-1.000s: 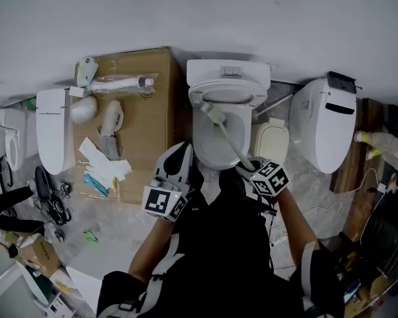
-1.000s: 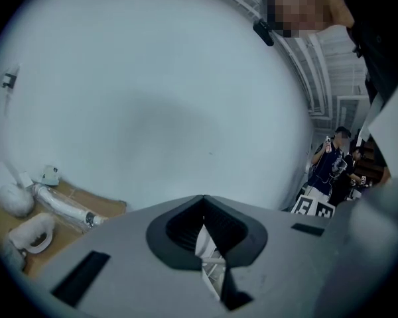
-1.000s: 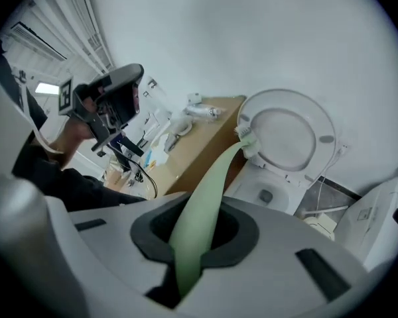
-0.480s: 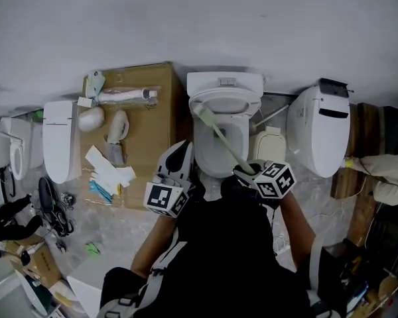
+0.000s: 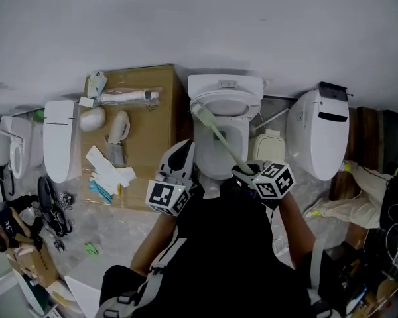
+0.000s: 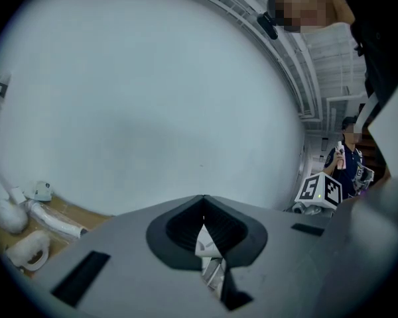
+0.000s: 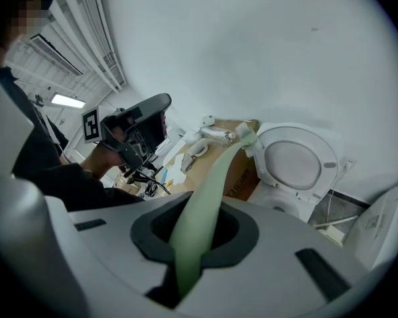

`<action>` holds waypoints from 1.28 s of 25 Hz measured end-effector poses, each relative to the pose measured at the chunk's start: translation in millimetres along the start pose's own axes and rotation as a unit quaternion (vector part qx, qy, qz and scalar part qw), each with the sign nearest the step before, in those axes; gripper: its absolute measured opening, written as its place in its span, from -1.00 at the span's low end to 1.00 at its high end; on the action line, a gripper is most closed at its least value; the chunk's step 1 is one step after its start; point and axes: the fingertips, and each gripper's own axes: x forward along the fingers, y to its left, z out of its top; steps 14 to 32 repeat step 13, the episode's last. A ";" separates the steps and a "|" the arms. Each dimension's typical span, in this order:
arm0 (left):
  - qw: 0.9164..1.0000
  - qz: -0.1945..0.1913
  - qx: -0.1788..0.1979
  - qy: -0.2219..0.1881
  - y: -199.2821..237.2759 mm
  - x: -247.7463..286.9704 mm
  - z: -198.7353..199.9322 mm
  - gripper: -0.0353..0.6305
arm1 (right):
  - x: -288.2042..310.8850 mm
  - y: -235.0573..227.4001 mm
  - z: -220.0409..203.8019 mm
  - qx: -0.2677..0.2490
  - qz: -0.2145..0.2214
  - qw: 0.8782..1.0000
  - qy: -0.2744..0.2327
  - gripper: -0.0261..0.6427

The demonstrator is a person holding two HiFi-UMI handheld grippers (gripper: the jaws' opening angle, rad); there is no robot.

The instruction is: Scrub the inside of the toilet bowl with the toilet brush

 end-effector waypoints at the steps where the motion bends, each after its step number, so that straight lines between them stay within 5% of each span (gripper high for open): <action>1: 1.000 -0.001 0.000 0.000 0.3 1.0 -0.1 -0.87 | 0.3 -0.2 1.1 -0.001 0.001 1.000 0.000 -0.79; 32: 1.000 -0.005 -0.002 -0.005 1.2 6.9 2.5 -0.87 | 0.7 0.8 10.2 -0.006 0.006 1.000 -0.001 -0.79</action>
